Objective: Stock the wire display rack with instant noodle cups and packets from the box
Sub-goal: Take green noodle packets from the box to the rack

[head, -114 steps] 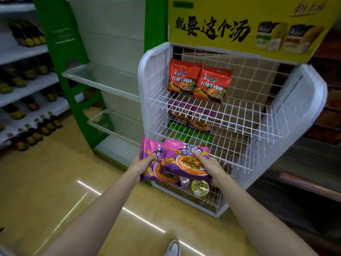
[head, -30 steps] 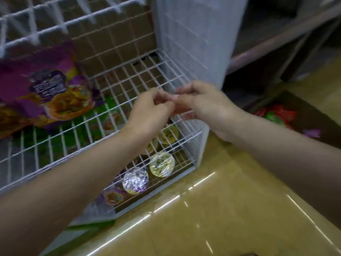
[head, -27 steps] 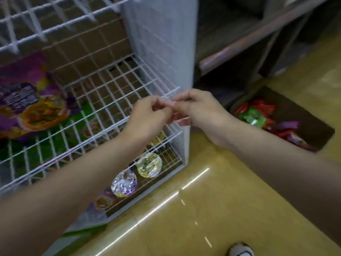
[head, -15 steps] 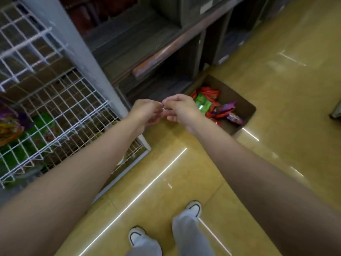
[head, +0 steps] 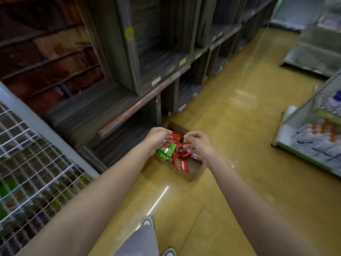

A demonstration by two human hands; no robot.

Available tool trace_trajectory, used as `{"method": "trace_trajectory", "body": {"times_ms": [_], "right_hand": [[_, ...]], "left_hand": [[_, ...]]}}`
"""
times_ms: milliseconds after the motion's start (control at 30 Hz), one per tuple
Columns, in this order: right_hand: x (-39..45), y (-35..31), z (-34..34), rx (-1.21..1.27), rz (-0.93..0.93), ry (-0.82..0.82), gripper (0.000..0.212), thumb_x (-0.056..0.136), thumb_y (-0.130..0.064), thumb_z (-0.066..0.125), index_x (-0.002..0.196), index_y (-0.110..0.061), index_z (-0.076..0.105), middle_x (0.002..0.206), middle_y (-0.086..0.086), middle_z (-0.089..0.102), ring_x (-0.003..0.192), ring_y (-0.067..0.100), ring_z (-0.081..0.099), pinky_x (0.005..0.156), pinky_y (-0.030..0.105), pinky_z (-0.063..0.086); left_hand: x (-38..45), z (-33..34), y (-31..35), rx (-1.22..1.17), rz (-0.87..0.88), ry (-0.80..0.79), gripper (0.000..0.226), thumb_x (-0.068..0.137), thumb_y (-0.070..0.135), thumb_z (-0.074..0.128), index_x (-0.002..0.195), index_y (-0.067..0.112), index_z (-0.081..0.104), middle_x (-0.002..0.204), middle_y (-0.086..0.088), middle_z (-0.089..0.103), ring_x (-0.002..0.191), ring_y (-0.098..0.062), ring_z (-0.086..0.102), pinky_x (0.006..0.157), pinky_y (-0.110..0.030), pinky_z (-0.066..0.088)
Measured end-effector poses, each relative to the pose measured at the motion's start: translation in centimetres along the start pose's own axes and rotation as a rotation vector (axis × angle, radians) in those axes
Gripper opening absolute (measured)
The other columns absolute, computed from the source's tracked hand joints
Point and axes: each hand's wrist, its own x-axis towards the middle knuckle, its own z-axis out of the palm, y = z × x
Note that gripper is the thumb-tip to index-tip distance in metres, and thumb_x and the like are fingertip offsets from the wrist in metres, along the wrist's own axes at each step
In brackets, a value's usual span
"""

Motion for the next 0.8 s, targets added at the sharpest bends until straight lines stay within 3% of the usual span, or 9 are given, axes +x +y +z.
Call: {"method": "trace_trajectory", "body": {"times_ms": [167, 233, 300, 467, 700, 800], "right_hand": [[3.9, -2.8, -4.4, -0.049, -0.023, 0.030, 0.004, 0.094, -0.010, 0.054, 0.094, -0.013, 0.050, 0.078, 0.003, 0.056, 0.059, 0.013, 0.054, 0.045, 0.016, 0.043], [7.0, -3.0, -5.7, -0.100, -0.007, 0.024, 0.008, 0.093, -0.010, 0.055, 0.099, -0.010, 0.050, 0.082, 0.004, 0.056, 0.059, 0.013, 0.055, 0.044, 0.015, 0.044], [10.4, -3.0, -6.5, -0.121, 0.016, 0.025, 0.007, 0.093, -0.011, 0.056, 0.098, -0.011, 0.051, 0.085, 0.005, 0.058, 0.060, 0.014, 0.057, 0.047, 0.016, 0.046], [21.3, -2.3, -7.0, -0.148, 0.146, -0.017, 0.010, 0.093, -0.010, 0.055, 0.103, -0.009, 0.053, 0.082, 0.003, 0.061, 0.063, 0.012, 0.059, 0.051, 0.018, 0.046], [34.2, 3.0, -6.8, -0.102, 0.380, -0.099, 0.006, 0.092, -0.007, 0.055, 0.088, -0.012, 0.057, 0.079, 0.004, 0.061, 0.066, 0.015, 0.060, 0.060, 0.023, 0.047], [39.1, 7.7, -6.6, -0.078, 0.465, -0.130, 0.005, 0.092, -0.010, 0.056, 0.089, -0.011, 0.059, 0.078, 0.003, 0.062, 0.064, 0.012, 0.059, 0.058, 0.022, 0.047]], "left_hand": [[4.5, 4.3, 3.1, 0.032, 0.041, -0.111, 0.013, 0.093, 0.007, 0.050, 0.082, 0.010, 0.055, 0.075, -0.006, 0.057, 0.060, -0.012, 0.054, 0.047, -0.013, 0.041], [7.6, 5.5, 3.5, 0.031, 0.033, -0.120, 0.018, 0.093, 0.006, 0.050, 0.076, 0.011, 0.054, 0.074, -0.006, 0.056, 0.061, -0.013, 0.054, 0.053, -0.017, 0.041], [10.9, 6.1, 3.5, 0.016, 0.012, -0.111, 0.017, 0.094, 0.006, 0.050, 0.077, 0.011, 0.053, 0.074, -0.006, 0.056, 0.062, -0.013, 0.054, 0.057, -0.019, 0.042], [21.5, 6.0, 2.9, -0.010, -0.130, -0.018, 0.015, 0.092, 0.005, 0.051, 0.079, 0.011, 0.056, 0.073, -0.006, 0.058, 0.060, -0.013, 0.055, 0.049, -0.017, 0.044], [33.8, 7.2, -2.3, 0.083, -0.353, 0.078, 0.020, 0.090, 0.005, 0.052, 0.072, 0.014, 0.055, 0.070, -0.005, 0.057, 0.060, -0.013, 0.054, 0.059, -0.022, 0.043], [38.2, 8.1, -6.8, 0.110, -0.434, 0.112, 0.018, 0.091, 0.005, 0.052, 0.076, 0.014, 0.056, 0.069, -0.004, 0.058, 0.058, -0.010, 0.055, 0.054, -0.019, 0.044]]}}
